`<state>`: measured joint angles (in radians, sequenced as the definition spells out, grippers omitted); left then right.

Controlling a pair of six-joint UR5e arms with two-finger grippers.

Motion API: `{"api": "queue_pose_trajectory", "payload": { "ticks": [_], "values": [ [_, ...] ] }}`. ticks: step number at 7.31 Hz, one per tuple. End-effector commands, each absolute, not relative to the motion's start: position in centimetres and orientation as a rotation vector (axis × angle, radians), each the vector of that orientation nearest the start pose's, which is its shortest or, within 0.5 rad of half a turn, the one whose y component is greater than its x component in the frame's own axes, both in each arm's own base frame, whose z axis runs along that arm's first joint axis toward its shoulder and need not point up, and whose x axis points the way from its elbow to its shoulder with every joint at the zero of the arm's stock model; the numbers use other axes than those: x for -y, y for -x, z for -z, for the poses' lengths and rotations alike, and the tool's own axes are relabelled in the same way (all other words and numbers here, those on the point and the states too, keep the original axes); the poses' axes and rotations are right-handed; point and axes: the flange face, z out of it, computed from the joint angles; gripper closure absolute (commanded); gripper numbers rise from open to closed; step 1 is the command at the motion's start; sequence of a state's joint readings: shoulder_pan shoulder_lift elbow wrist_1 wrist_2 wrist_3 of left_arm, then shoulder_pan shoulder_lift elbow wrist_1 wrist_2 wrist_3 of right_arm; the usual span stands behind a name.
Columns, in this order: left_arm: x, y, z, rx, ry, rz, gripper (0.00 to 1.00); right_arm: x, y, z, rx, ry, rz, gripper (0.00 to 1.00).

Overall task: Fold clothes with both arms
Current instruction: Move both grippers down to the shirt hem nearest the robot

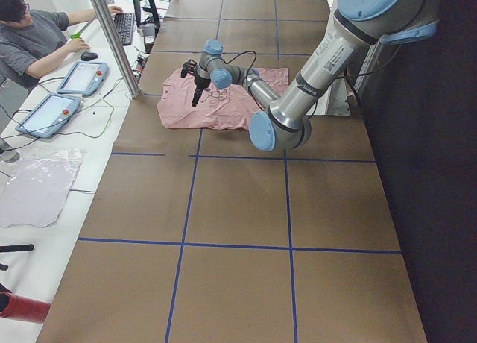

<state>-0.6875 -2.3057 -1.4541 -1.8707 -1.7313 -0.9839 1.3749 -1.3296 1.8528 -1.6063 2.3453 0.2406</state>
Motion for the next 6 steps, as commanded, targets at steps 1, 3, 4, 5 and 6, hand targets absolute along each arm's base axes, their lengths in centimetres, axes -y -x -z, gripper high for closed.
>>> {"api": "queue_pose_trajectory", "payload": {
  "ticks": [1,3,4,5,6],
  "values": [
    [51.4,-44.5,-22.5,-0.915,-0.457,-0.013,0.0,51.1,11.1,-34.0,0.9,-0.232,0.043,0.0],
    [47.4,-41.3,-21.8,-0.981,-0.462,-0.035,0.0,43.6,18.0,-29.7,0.894,-0.208,-0.027,0.0],
    [44.9,-39.5,-21.8,-1.011,-0.461,-0.031,0.0,40.2,21.6,-27.5,0.915,-0.174,-0.075,0.0],
    [41.9,-39.3,-22.2,-1.039,-0.429,-0.031,0.0,36.7,25.2,-26.3,0.917,-0.151,-0.108,0.0],
    [39.7,-39.6,-21.7,-1.074,-0.39,0.0,0.0,33.1,29.1,-25.5,0.905,-0.153,-0.148,0.0]
  ]
}}
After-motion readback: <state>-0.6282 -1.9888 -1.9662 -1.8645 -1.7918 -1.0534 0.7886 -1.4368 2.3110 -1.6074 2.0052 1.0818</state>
